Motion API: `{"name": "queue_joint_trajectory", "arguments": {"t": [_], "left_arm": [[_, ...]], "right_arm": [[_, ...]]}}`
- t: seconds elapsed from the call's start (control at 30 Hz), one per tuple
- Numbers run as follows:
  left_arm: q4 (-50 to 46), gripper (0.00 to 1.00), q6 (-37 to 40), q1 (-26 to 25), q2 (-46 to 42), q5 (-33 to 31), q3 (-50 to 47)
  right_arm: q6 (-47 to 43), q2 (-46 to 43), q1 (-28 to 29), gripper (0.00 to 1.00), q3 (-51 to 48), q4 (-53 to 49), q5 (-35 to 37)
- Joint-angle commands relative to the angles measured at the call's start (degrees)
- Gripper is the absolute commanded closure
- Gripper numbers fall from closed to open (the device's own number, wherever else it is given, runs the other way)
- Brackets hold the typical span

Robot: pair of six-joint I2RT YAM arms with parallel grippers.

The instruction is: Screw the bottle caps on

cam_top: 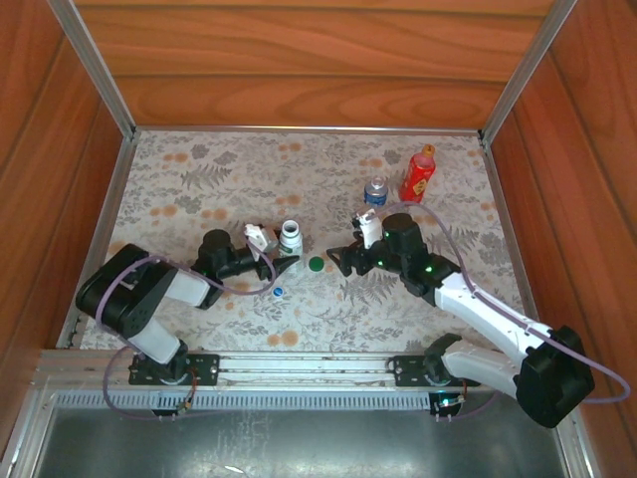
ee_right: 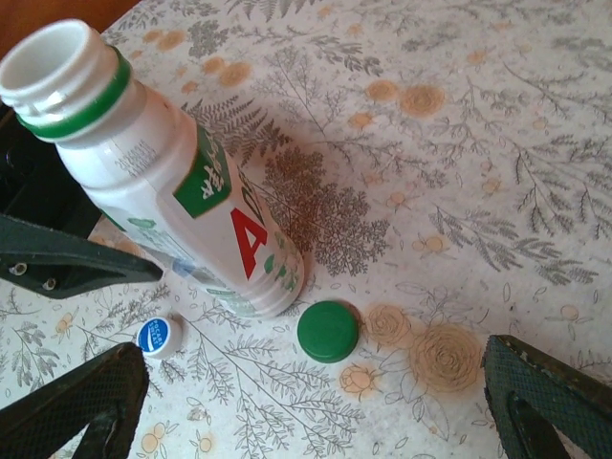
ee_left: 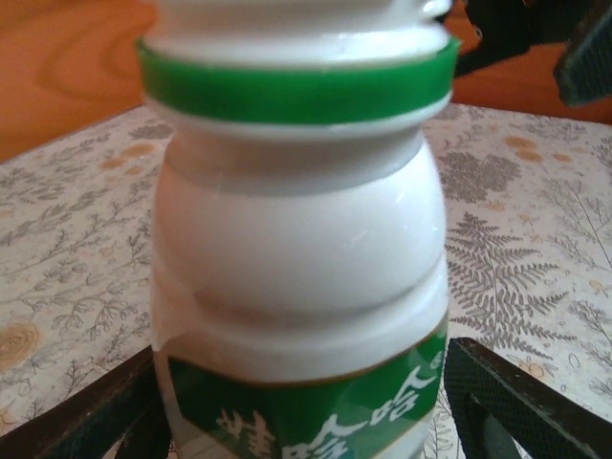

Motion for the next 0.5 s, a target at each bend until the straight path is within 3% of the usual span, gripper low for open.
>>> {"name": "queue_joint_trajectory", "arguments": {"t": [0.0, 0.47], "left_arm": [[11.8, 0.26, -3.2, -0.7, 3.6, -0.7, -0.3], [11.8, 0.35, -3.7, -1.1, 6.7, 2.2, 1.2]], "right_arm": [[1.5, -0.7, 0.7, 0.05, -0.9, 1.8, 0.2], [2.2, 0.2, 1.7, 0.05, -2.0, 2.2, 1.1]]}}
